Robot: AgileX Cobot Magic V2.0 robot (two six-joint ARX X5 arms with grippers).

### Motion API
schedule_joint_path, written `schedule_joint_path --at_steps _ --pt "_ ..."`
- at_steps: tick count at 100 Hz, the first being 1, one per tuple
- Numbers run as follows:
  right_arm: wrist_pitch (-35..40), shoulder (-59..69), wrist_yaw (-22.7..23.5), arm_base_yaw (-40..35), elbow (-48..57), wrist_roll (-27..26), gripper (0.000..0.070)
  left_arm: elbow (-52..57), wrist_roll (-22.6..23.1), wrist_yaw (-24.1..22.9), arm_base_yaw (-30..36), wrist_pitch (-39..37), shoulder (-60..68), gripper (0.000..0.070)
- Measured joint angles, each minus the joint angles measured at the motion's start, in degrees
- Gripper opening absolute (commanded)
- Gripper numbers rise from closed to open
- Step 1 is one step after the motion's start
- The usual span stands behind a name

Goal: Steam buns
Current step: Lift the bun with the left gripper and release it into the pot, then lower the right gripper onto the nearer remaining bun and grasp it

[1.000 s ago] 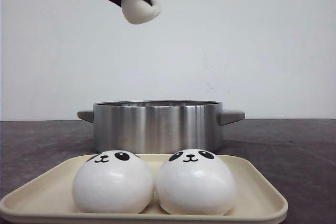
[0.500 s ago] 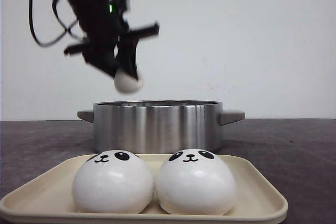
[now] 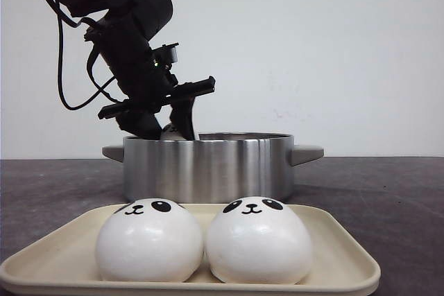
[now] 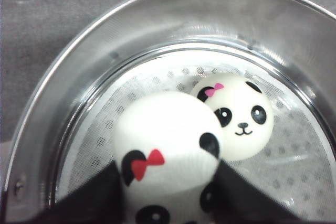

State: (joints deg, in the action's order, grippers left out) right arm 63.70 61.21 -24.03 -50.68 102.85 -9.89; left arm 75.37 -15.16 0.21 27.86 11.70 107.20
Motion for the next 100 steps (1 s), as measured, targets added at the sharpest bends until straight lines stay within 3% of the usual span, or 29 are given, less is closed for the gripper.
schedule_joint_path --at_steps 17,25,45,66,76,86,100 --pt "0.0 0.04 0.02 0.0 0.0 0.0 0.0044 0.0 -0.26 0.2 0.0 -0.11 0.0 0.0604" --pt "0.13 0.17 0.02 0.0 0.0 0.0 0.0044 0.17 -0.31 1.27 0.04 0.0 0.0 0.0645" --pt "2.25 1.46 0.02 0.0 0.0 0.0 0.0044 0.63 -0.35 1.99 0.15 0.92 0.0 0.0641" --pt "3.91 4.44 0.0 0.07 -3.21 0.0 0.0044 3.87 -2.14 2.93 0.2 7.06 -2.05 0.0628" --pt "1.31 5.16 0.72 0.04 -8.55 -0.44 0.0012 3.98 -2.21 2.67 0.63 7.48 -7.43 0.0609" --pt "-3.54 5.16 4.52 0.11 -16.04 -1.99 0.0012 4.46 -2.21 2.67 1.16 10.05 -15.06 0.0547" --pt "-10.71 5.25 9.73 0.59 -28.55 -6.16 0.0012 4.9 -2.21 2.56 1.14 16.35 -25.33 0.0547"
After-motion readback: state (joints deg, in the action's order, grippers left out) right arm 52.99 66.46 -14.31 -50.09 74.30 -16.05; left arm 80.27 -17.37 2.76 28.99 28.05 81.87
